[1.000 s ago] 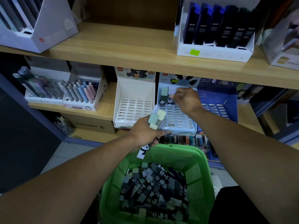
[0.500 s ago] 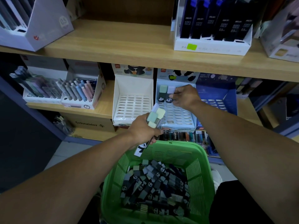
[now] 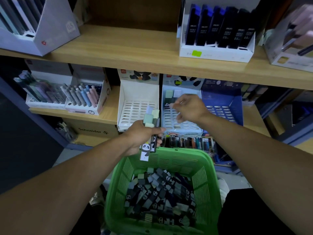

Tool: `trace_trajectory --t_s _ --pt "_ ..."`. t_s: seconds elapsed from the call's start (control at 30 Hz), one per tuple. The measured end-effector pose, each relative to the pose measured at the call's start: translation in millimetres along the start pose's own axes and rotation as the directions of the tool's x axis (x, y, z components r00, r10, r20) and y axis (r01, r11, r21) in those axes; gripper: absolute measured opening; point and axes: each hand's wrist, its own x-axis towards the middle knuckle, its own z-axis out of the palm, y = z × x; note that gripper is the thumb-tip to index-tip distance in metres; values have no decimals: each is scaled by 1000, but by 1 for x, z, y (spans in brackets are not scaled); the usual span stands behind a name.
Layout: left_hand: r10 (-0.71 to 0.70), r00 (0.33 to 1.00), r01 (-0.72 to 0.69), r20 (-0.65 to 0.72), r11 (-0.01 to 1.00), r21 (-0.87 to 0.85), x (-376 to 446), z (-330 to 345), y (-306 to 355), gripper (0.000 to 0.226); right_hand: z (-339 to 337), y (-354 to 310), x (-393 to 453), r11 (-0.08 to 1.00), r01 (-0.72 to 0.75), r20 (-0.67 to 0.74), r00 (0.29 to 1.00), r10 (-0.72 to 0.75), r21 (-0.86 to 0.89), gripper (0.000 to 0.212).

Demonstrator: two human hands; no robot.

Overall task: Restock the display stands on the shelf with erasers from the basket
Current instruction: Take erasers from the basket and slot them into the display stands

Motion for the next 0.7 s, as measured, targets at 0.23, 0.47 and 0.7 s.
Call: trace_trajectory --t_s 0.23,0.47,0.7 --pt "-126 992 119 -14 963 -242 -6 -6 3 28 20 -28 -51 996 -90 429 900 77 10 44" --pt "-156 986 167 62 947 -273 -11 -8 9 36 24 -29 -52 977 -213 494 852 172 28 54" --pt "-162 987 155 -5 956 -248 -2 -13 5 46 34 -29 -47 903 -389 479 838 263 185 18"
